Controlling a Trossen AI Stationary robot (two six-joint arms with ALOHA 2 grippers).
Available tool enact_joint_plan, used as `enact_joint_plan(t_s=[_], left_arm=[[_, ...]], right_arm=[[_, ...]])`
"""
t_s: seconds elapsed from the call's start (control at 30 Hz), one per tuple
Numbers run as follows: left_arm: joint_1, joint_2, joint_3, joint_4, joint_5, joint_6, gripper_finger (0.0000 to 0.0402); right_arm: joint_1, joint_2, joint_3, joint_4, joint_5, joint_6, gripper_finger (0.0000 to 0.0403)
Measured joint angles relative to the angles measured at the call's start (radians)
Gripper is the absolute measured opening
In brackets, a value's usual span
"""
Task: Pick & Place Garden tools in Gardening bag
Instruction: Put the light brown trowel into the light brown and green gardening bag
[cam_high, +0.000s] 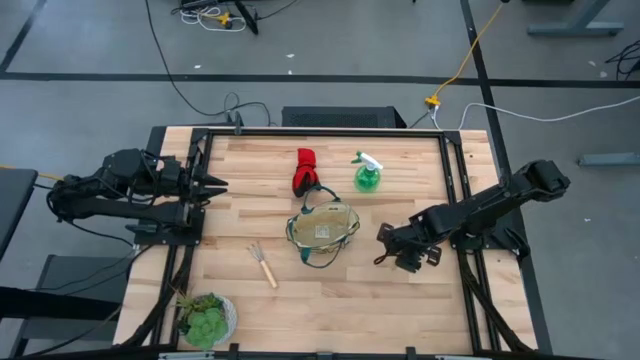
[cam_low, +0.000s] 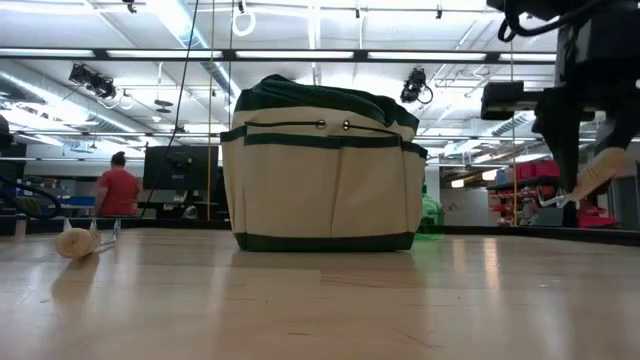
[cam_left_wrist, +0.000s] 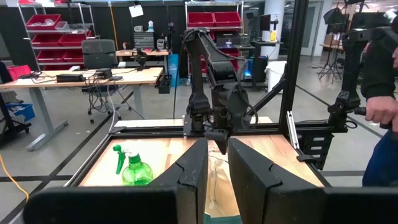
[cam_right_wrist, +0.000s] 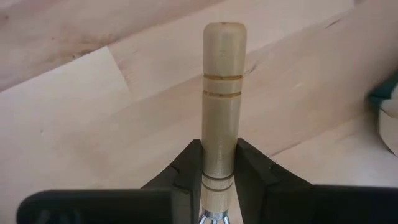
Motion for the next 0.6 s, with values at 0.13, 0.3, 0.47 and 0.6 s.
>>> enact_joint_plan(t_s=[0.13, 0.3, 0.47, 0.6], left_arm=[[0.000, 0.000, 0.000, 0.000, 0.000, 0.000, 0.0071], [0.000, 0.000, 0.000, 0.000, 0.000, 0.000, 0.0071], [0.000, 0.000, 0.000, 0.000, 0.000, 0.000, 0.0071], [0.000, 0.000, 0.000, 0.000, 0.000, 0.000, 0.0071]], right_arm=[[0.000, -0.037, 0.000, -0.011, 0.000, 0.030, 0.0070], [0.000, -0.082, 0.000, -0.012, 0.000, 0.086, 0.0070], [0.000, -0.111, 0.000, -0.012, 0.000, 0.149, 0.0070], [0.000, -0.127, 0.000, -0.010, 0.001, 0.209, 0.0070]])
